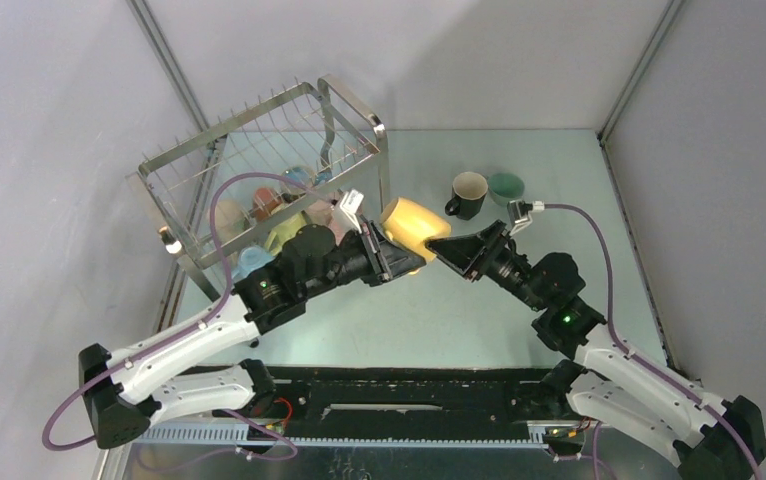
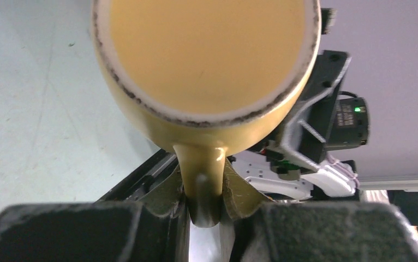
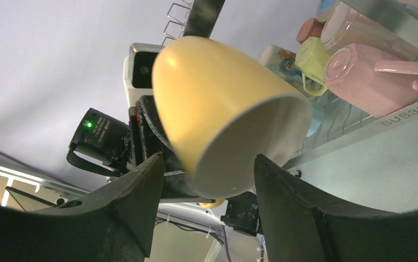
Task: Unload the cups from the dish rack
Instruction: Place the cup at the center of the board.
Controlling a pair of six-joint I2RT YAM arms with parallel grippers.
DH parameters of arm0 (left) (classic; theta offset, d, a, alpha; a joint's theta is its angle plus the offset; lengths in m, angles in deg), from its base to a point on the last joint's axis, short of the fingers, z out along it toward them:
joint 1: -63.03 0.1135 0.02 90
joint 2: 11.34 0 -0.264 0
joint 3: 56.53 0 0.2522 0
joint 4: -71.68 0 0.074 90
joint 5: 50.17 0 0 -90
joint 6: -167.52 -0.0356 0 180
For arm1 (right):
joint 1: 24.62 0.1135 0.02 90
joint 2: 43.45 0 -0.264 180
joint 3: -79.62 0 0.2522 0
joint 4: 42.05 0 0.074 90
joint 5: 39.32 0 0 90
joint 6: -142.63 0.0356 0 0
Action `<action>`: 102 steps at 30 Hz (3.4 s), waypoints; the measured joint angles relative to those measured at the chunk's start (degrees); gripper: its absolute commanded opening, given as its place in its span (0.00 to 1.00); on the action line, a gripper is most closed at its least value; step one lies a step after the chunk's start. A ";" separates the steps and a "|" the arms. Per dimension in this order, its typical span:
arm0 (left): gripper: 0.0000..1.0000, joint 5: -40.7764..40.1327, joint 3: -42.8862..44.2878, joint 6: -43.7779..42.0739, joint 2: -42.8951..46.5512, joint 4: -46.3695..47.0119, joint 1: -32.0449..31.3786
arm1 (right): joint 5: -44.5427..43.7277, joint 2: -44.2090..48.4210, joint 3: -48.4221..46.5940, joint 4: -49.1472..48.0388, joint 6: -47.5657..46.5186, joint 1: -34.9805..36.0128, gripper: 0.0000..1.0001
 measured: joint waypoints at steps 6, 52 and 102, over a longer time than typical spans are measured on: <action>0.00 1.57 -0.02 1.95 -0.24 5.38 0.00 | 0.96 -1.22 -0.02 -2.73 1.05 0.76 0.66; 1.00 -2.14 0.52 -5.79 5.90 -1.70 -2.14 | -12.20 4.31 -12.26 20.26 -8.61 5.27 0.00; 1.00 -5.92 22.99 -37.11 3.37 -36.48 -2.99 | -13.66 -55.91 -65.96 69.02 -34.03 -45.11 0.00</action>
